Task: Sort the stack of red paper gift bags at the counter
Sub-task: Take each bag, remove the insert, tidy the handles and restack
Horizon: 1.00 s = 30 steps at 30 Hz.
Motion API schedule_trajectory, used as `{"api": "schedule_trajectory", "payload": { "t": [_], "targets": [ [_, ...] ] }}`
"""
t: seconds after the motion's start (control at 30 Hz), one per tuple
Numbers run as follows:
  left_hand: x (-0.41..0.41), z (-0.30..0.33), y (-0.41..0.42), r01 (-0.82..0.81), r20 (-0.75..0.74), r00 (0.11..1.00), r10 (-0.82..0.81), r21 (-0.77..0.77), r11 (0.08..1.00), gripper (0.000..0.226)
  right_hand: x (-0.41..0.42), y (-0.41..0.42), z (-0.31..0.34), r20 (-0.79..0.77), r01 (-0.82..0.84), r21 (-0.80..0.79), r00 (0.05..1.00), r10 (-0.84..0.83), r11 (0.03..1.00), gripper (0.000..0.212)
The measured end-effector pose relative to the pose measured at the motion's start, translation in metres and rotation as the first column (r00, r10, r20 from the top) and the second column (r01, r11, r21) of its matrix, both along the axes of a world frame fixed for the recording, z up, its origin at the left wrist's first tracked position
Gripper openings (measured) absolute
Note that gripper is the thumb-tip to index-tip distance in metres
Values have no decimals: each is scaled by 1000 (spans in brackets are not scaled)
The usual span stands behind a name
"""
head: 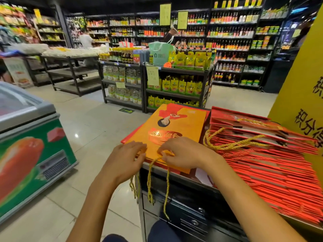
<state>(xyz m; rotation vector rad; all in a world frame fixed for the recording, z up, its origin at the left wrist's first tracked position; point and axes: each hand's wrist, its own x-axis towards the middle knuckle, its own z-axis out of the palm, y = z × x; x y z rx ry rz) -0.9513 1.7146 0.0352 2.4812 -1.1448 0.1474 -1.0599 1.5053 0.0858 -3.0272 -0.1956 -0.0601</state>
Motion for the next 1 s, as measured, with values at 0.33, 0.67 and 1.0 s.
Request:
{"api": "schedule_trajectory", "payload": {
  "t": [0.33,0.67,1.0],
  "targets": [
    [-11,-27,28,37,51,998,-26,-230,972,24,-4,23,-17,131,-150,75,982,139,986,9],
    [-31,-45,39,14,72,997,15,-389,921,32,11,7,-4,268,170,335,926,-267,927,55],
    [-48,-55,41,21,100,995,26,-442,897,35,48,-22,-3,46,486,435,828,-558,758,37]
  ]
}}
